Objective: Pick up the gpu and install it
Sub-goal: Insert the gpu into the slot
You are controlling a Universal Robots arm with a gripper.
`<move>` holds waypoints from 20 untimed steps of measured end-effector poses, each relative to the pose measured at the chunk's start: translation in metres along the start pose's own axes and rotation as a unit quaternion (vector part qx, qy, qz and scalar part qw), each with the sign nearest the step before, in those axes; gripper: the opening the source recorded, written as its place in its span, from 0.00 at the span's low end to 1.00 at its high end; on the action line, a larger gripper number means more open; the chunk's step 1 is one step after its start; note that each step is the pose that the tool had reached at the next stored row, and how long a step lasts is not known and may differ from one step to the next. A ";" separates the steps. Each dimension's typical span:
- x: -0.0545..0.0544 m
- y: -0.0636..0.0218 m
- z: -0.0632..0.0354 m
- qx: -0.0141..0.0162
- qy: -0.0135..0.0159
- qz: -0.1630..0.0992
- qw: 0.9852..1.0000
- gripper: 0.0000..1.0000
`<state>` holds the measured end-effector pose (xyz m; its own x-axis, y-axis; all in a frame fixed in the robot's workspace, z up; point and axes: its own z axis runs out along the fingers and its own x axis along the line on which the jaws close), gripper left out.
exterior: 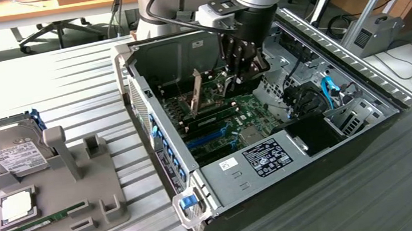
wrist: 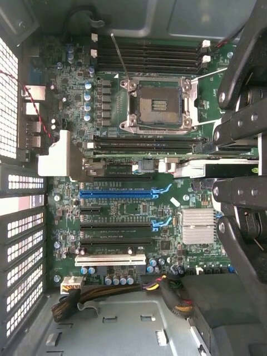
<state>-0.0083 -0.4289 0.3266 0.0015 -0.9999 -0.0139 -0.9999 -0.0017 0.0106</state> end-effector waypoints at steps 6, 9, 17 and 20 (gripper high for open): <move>0.002 0.0000 0.0000 0.000 0.000 0.000 1.000 0.27; 0.002 0.0000 0.0000 0.000 0.000 0.000 1.000 0.27; 0.007 0.0000 0.0000 0.000 0.000 0.000 1.000 0.27; 0.007 0.0000 0.0000 0.000 0.000 0.000 1.000 0.27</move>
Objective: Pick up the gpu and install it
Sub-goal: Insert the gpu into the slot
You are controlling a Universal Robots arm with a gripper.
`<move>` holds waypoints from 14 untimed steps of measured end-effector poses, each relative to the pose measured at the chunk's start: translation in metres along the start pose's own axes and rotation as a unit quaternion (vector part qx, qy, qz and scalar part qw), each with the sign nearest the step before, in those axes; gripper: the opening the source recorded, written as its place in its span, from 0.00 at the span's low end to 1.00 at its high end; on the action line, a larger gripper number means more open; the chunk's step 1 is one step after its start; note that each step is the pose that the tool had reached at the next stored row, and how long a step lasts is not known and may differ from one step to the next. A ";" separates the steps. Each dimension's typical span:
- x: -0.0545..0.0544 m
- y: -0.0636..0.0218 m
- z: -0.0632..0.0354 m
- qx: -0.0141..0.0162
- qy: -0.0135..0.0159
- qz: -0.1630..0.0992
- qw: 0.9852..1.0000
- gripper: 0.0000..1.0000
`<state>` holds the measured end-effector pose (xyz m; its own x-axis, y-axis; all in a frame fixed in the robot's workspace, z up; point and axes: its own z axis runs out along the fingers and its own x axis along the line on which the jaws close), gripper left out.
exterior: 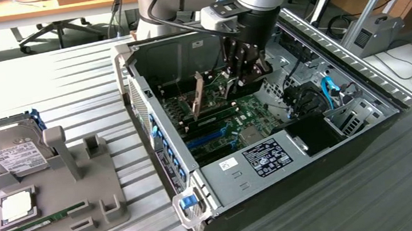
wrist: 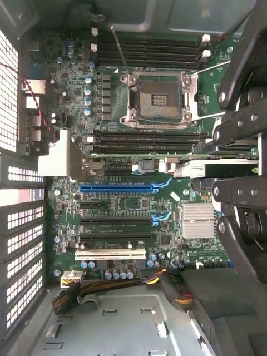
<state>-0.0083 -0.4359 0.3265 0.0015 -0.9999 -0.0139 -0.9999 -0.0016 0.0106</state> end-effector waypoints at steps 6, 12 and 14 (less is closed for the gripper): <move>0.002 0.0000 0.0000 0.000 0.000 0.000 1.000 0.27; 0.003 0.0000 0.0000 0.000 0.000 0.000 1.000 0.27; 0.004 0.0000 0.0000 0.000 0.000 0.000 1.000 0.27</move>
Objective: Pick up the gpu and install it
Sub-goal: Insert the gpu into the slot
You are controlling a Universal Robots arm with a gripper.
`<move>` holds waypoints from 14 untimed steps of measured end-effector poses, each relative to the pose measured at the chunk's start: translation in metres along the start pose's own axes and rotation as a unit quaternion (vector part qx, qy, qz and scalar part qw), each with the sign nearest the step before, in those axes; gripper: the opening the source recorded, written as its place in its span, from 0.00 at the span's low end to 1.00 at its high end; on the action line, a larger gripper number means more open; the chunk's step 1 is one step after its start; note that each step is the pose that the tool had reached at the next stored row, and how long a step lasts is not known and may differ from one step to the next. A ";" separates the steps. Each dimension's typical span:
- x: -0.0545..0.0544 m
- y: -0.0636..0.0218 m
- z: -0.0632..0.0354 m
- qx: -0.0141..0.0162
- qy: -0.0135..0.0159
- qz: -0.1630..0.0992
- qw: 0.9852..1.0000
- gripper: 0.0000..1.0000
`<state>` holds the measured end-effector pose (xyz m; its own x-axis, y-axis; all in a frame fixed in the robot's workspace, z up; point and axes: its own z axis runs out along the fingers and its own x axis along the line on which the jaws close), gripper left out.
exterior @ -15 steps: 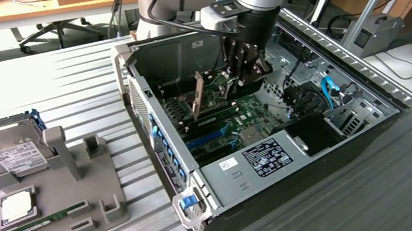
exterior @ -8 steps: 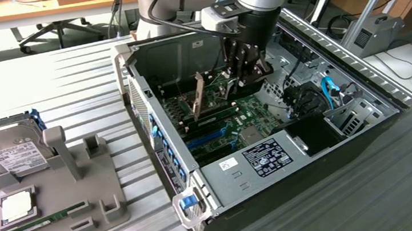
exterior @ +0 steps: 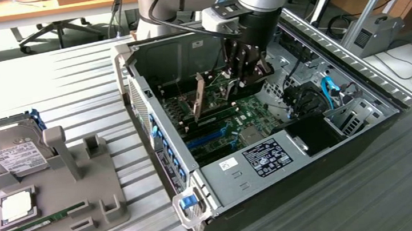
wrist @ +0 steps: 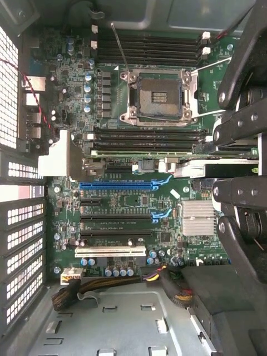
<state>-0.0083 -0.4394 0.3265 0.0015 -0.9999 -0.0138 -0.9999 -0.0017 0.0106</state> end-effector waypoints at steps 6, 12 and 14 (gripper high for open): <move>0.001 0.0000 0.0000 0.000 0.000 0.000 1.000 0.27; 0.002 0.0000 0.0000 0.000 0.000 0.000 1.000 0.27; 0.002 0.0000 0.0000 0.000 0.000 0.000 1.000 0.27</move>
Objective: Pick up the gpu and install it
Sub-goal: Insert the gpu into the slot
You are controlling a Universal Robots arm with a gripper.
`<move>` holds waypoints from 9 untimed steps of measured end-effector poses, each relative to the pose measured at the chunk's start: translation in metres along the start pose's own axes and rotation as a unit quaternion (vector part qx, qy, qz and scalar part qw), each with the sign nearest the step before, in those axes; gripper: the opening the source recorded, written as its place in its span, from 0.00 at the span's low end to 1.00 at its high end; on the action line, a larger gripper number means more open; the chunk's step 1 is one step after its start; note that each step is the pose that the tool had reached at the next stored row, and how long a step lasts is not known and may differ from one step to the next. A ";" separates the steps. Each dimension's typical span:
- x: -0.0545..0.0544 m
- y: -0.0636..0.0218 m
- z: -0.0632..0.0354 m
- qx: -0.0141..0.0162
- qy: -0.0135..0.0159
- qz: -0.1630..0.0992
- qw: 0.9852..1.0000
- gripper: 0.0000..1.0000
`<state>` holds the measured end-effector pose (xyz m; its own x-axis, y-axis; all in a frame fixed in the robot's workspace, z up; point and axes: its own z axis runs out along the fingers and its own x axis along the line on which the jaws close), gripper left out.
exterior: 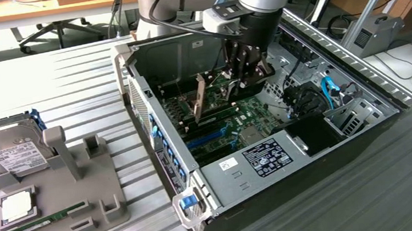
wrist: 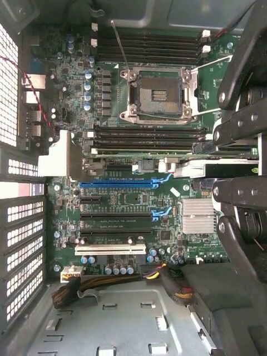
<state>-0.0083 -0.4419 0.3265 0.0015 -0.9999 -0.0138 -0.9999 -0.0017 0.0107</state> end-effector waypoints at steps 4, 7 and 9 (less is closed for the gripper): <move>0.001 0.0000 0.0000 0.000 0.000 0.000 1.000 0.27; 0.002 0.0000 0.0000 0.000 0.000 0.000 1.000 0.27; 0.002 0.0000 0.0000 0.000 0.000 0.000 1.000 0.27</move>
<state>-0.0083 -0.4438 0.3265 0.0016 -0.9999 -0.0138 -0.9999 -0.0017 0.0106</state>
